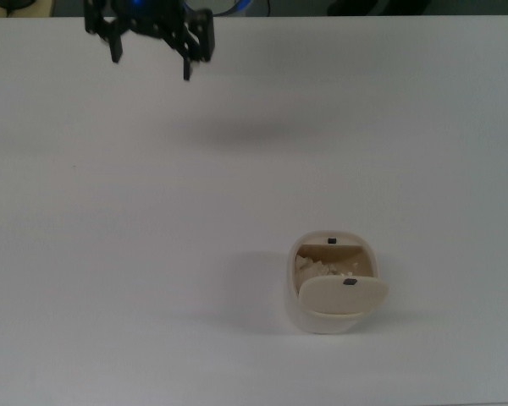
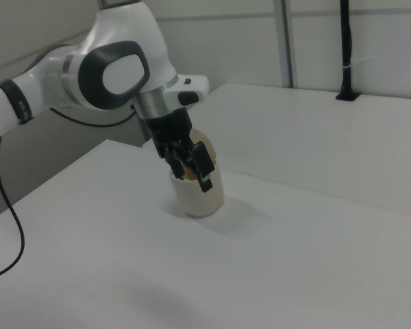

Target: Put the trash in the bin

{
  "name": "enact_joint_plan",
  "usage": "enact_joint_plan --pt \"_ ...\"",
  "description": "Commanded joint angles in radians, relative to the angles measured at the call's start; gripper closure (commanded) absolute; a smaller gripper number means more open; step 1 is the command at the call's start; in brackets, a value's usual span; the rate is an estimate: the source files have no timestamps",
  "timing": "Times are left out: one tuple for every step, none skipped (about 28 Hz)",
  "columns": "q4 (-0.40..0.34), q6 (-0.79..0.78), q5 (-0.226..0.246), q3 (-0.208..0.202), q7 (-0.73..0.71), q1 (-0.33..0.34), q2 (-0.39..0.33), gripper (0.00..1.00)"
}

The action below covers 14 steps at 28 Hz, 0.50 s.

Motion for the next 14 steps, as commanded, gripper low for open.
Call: enact_joint_plan --pt "-0.036 -0.029 0.024 -0.004 -0.055 0.004 -0.030 0.00" --pt "-0.042 -0.026 0.023 -0.002 -0.055 0.004 -0.030 0.00" --pt "-0.042 -0.021 0.023 -0.002 -0.055 0.004 -0.030 0.00" --pt "-0.042 -0.018 0.024 -0.004 -0.055 0.004 -0.030 0.00" --pt "-0.042 -0.017 0.024 -0.004 -0.055 0.004 -0.030 0.00" --pt "-0.042 -0.015 0.024 -0.004 -0.057 0.003 -0.029 0.00" --pt "-0.042 -0.014 0.026 -0.004 -0.058 0.003 -0.027 0.00" --pt "-0.042 -0.014 0.026 -0.004 -0.060 0.003 -0.026 0.00" --pt "-0.041 -0.014 0.026 -0.004 -0.060 0.003 -0.026 0.00" --pt "-0.042 -0.014 0.026 -0.004 -0.060 0.003 -0.026 0.00" --pt "-0.042 -0.014 0.026 -0.004 -0.060 0.003 -0.026 0.00" --pt "-0.042 -0.014 0.026 -0.004 -0.060 0.003 -0.026 0.00" --pt "-0.044 -0.014 0.028 -0.004 -0.060 0.003 -0.026 0.00" --pt "-0.044 -0.014 0.028 -0.004 -0.060 0.004 -0.026 0.00"
